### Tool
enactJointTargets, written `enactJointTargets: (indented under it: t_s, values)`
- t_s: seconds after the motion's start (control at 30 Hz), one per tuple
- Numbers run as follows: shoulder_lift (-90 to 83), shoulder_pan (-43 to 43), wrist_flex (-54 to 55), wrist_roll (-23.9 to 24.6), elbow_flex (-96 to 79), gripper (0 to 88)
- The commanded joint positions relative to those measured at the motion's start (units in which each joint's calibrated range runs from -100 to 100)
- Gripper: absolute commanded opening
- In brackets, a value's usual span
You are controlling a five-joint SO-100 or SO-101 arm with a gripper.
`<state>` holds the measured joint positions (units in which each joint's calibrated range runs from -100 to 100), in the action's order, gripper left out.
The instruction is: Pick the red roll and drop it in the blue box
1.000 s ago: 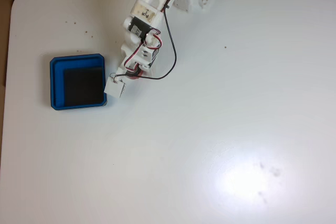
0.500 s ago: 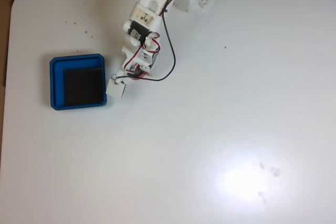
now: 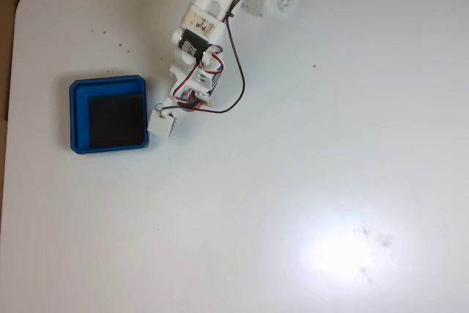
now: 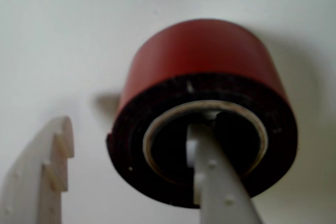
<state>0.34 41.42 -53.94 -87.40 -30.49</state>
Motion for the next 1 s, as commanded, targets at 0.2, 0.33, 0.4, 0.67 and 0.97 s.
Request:
enactJointTargets:
  t_s: [0.2, 0.33, 0.4, 0.67, 0.97]
  values:
    - [-0.26, 0.55, 0.89, 0.36, 3.27, 0.5]
    - [-0.26, 0.55, 0.89, 0.36, 3.27, 0.5]
    - [-0.26, 0.45, 0.89, 0.1, 3.27, 0.5]
    - [-2.85, 0.55, 0.81, -0.25, 3.72, 0.5]
    - [-13.8, 0.74, 0.06, -0.25, 3.36, 0.5]
